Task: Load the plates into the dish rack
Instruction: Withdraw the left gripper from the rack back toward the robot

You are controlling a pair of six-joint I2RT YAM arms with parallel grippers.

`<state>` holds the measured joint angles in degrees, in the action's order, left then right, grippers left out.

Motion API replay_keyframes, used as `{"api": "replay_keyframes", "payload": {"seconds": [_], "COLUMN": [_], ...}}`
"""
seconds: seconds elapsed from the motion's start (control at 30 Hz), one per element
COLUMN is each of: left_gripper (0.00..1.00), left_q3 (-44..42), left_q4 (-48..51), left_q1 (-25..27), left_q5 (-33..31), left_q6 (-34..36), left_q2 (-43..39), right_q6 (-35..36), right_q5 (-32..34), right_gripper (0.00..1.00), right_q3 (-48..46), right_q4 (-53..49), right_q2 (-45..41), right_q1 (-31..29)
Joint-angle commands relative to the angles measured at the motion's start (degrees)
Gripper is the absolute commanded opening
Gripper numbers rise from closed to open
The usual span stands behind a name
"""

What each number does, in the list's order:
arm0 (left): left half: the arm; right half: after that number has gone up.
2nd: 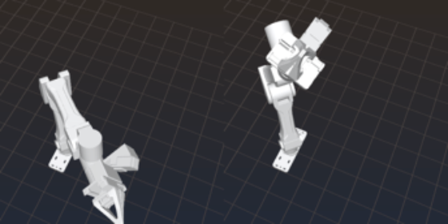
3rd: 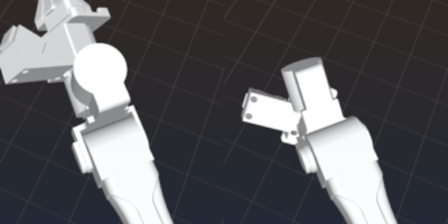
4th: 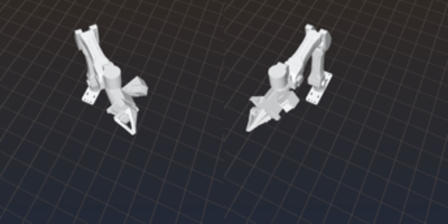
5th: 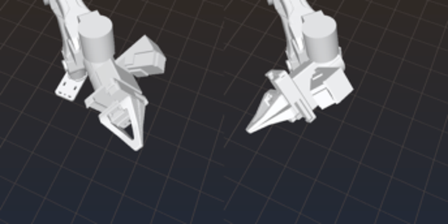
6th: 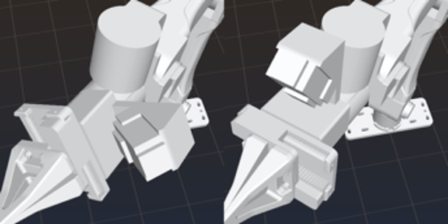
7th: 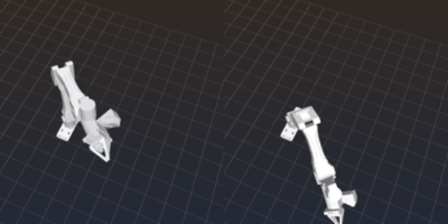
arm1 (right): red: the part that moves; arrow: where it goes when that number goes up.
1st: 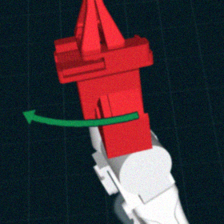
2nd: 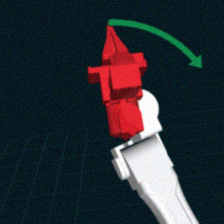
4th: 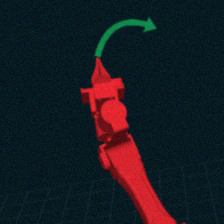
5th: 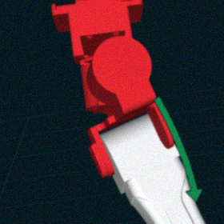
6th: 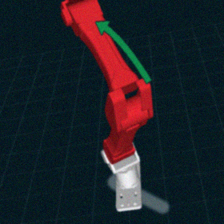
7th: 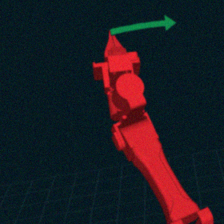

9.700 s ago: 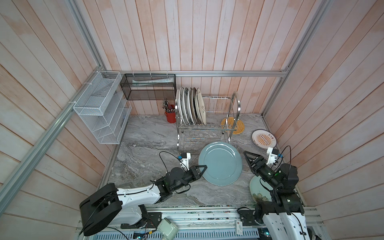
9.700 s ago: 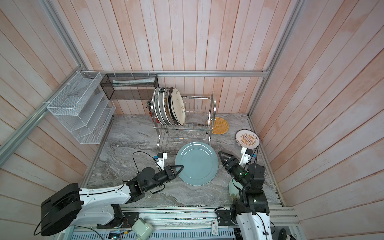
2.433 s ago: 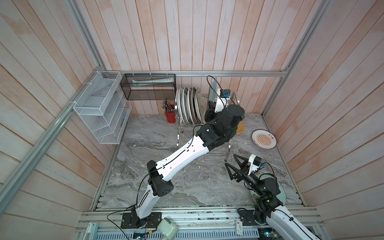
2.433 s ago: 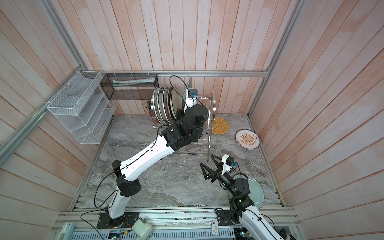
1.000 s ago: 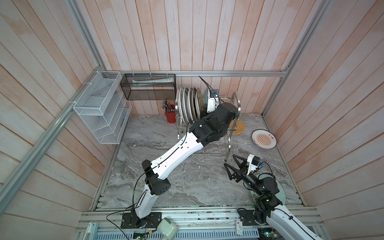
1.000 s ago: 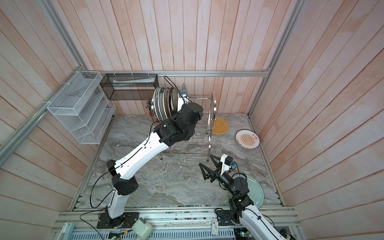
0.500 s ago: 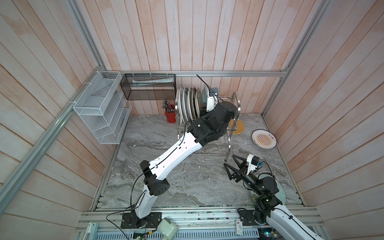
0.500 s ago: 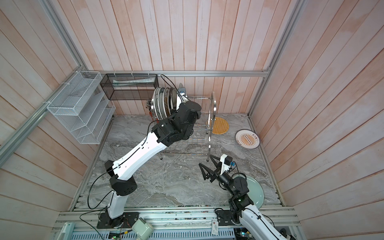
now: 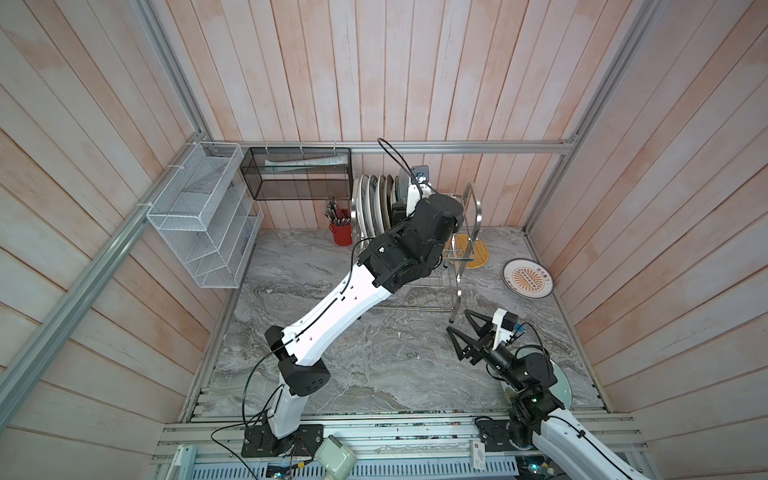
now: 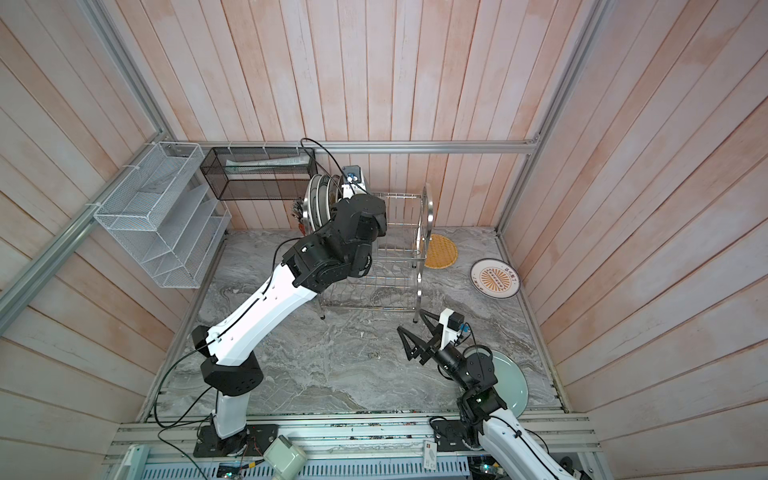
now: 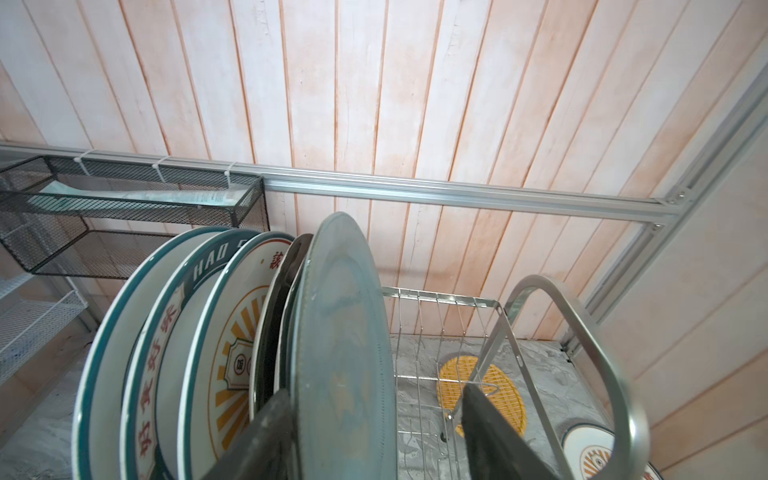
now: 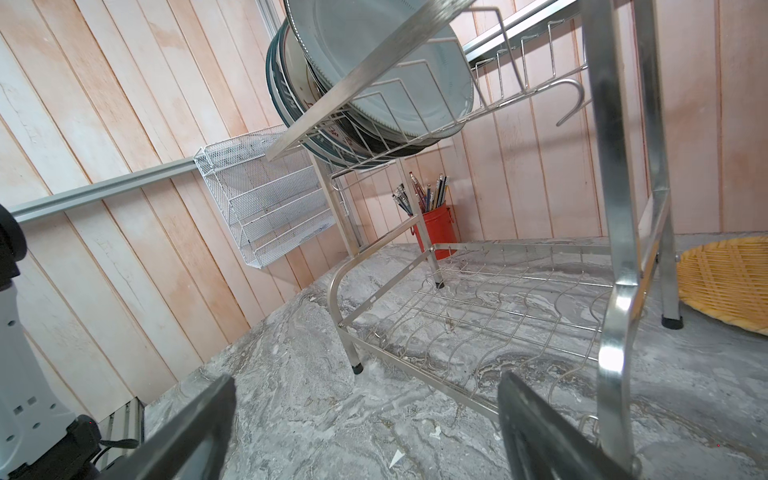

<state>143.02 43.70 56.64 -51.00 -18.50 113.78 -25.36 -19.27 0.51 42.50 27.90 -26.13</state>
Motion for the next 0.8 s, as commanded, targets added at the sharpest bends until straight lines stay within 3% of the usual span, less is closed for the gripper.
{"api": "replay_keyframes", "payload": {"seconds": [0.0, 0.13, 0.27, 0.37, 0.53, 0.63, 0.77], "left_gripper": [0.74, 0.91, 0.96, 0.97, 0.98, 0.98, 0.98], "left_q3": [-0.77, -2.04, -5.19, -12.23, -36.94, -53.88, -67.81], "left_q4": [-0.49, -0.30, 0.20, -0.08, -4.56, -9.84, -7.39], "left_q1": [-0.45, -1.20, -2.90, -3.55, -4.33, -5.47, -6.66], "left_q5": [5.99, 14.22, 25.71, 29.89, 27.92, 29.90, 29.14], "left_q6": [0.19, 1.68, 1.21, 0.88, -1.21, -2.95, -6.21], "left_q2": [-3.16, -5.58, -9.77, -15.64, -33.86, -47.34, -58.88], "right_q6": [0.90, 1.33, 1.75, 1.82, -1.00, -0.65, -2.73], "right_q5": [0.99, 1.33, 1.73, 2.50, 5.28, 11.57, 22.26], "right_gripper": [0.98, 0.98, 0.98, 0.98, 0.98, 0.98, 0.98], "right_q3": [-0.25, -0.16, -0.10, -0.07, 0.01, 5.89, 13.32], "right_q4": [1.56, 1.01, 0.48, -0.37, -0.18, -12.90, -30.58], "right_q2": [0.13, 0.13, -0.19, -0.70, -0.81, -0.19, 3.40], "right_q1": [-0.41, -0.50, -0.50, -0.49, -0.50, -0.50, -0.41]}}
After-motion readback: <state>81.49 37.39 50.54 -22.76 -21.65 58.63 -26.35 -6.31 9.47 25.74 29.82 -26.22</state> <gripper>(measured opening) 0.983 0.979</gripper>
